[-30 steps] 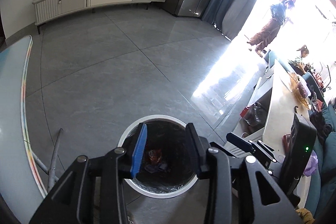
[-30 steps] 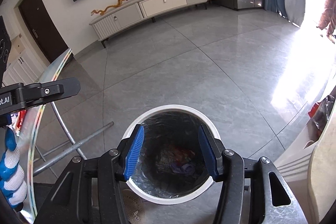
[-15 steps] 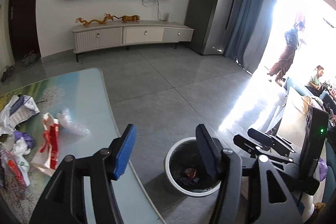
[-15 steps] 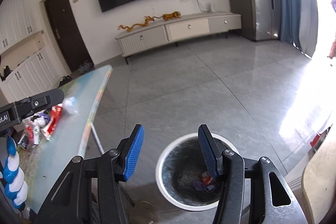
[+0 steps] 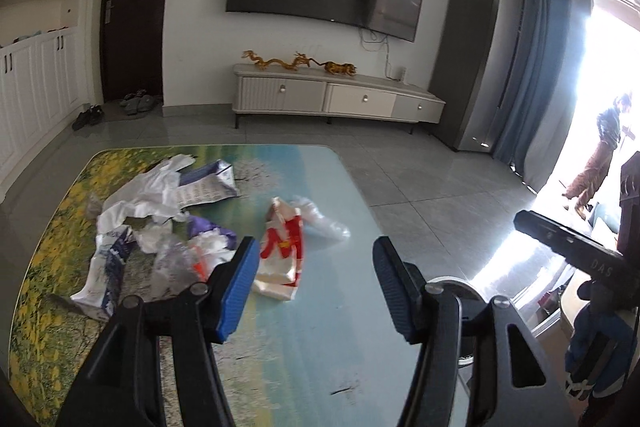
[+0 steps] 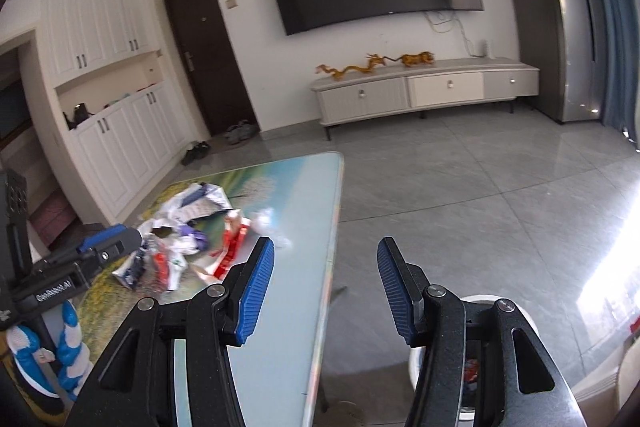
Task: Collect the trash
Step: 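Grasp the clear plastic bag with the left tool while the right tool grasps the red-and-white paper bag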
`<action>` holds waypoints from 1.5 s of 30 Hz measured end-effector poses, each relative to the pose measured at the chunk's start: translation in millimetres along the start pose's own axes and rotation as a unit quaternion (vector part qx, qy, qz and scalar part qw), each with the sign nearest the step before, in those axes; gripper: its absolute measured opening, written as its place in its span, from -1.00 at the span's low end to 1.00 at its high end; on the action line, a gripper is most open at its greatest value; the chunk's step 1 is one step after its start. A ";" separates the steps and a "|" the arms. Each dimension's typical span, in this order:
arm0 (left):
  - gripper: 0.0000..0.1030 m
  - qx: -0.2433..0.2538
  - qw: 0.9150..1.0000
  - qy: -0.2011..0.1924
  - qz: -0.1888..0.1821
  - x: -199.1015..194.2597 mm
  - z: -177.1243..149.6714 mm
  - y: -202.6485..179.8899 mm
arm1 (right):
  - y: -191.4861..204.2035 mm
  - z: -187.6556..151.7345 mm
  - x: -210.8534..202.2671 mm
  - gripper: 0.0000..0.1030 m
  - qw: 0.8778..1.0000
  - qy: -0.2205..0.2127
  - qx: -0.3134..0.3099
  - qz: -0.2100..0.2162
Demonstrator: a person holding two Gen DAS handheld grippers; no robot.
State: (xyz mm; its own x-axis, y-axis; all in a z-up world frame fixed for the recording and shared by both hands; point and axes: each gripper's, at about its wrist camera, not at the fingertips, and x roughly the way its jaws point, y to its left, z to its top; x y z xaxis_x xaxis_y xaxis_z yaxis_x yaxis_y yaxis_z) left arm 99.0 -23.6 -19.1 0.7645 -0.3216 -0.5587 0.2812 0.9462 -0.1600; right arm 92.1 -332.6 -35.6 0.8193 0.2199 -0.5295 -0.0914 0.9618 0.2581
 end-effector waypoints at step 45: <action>-0.67 -0.099 0.988 0.114 -0.021 82.8 -59.0 121.7 | 91.0 -20.5 262.4 -0.35 0.971 0.201 0.006 0.127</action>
State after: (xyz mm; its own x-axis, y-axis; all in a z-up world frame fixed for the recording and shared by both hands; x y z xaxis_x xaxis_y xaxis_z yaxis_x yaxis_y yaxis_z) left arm 162.2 67.0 -132.9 0.5982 -0.3661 -0.7128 0.1731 0.9276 -0.3311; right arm 287.2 -184.1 -167.6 0.4839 0.4988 -0.7191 -0.2539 0.8664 0.4301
